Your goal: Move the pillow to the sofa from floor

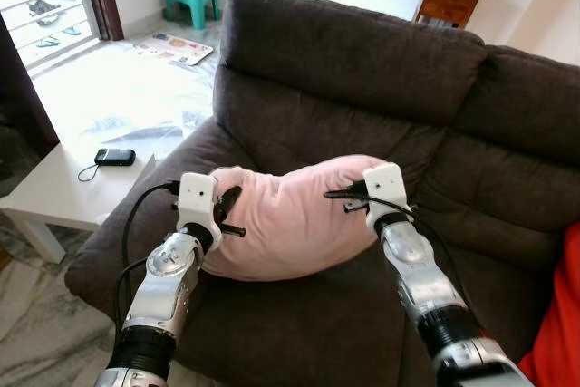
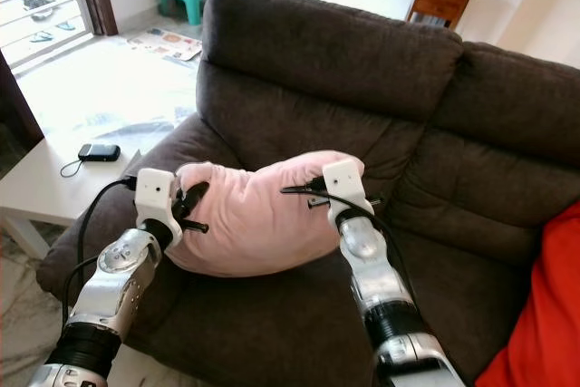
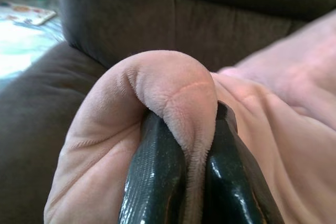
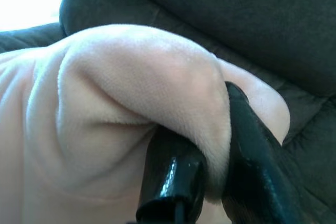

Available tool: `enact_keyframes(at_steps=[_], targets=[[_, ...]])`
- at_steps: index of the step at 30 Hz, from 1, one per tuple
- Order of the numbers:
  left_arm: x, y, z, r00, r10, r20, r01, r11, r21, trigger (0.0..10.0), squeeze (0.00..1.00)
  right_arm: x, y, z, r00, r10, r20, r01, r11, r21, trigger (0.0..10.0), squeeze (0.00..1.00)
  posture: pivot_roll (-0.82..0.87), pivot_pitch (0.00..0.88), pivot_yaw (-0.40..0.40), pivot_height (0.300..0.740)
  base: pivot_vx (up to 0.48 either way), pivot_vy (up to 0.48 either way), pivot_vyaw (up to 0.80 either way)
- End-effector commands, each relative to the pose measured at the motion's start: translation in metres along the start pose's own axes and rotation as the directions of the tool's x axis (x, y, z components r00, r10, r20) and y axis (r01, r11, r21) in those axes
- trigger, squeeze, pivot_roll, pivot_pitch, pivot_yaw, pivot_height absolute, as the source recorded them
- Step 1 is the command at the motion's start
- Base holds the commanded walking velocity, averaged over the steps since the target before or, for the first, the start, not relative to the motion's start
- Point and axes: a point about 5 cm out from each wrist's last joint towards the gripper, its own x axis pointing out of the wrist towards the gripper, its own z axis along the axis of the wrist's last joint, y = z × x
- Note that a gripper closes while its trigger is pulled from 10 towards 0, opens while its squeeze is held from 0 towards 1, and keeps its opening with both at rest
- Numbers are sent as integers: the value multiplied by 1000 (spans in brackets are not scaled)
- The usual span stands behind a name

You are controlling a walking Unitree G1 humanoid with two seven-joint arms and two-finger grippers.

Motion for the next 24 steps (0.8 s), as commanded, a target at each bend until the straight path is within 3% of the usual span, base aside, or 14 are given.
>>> enact_keyframes(at_steps=[1,4,9,16,24], targets=[[5,-23,12,992,-121,45,121,993,-7,10000,0,8,12,23,997,45,69,-44,999,-18,10000,0,140,0,-163,740,0,0,0],[4,-27,14,988,-146,47,146,989,-11,10000,0,12,20,27,996,68,61,-68,998,-9,10000,0,146,0,-167,740,0,0,0],[1,-40,28,958,-276,79,281,958,-56,10000,0,18,43,43,984,148,97,-148,989,-10,10000,0,166,0,-177,740,0,0,0],[-4,-51,47,916,-378,137,389,919,-65,10000,0,21,48,54,979,160,124,-163,987,13,10000,0,170,0,-179,740,0,0,0],[-9,-56,66,874,-466,141,473,881,-18,10000,0,23,51,61,973,180,145,-198,973,116,10000,0,174,0,-178,740,0,0,0]])
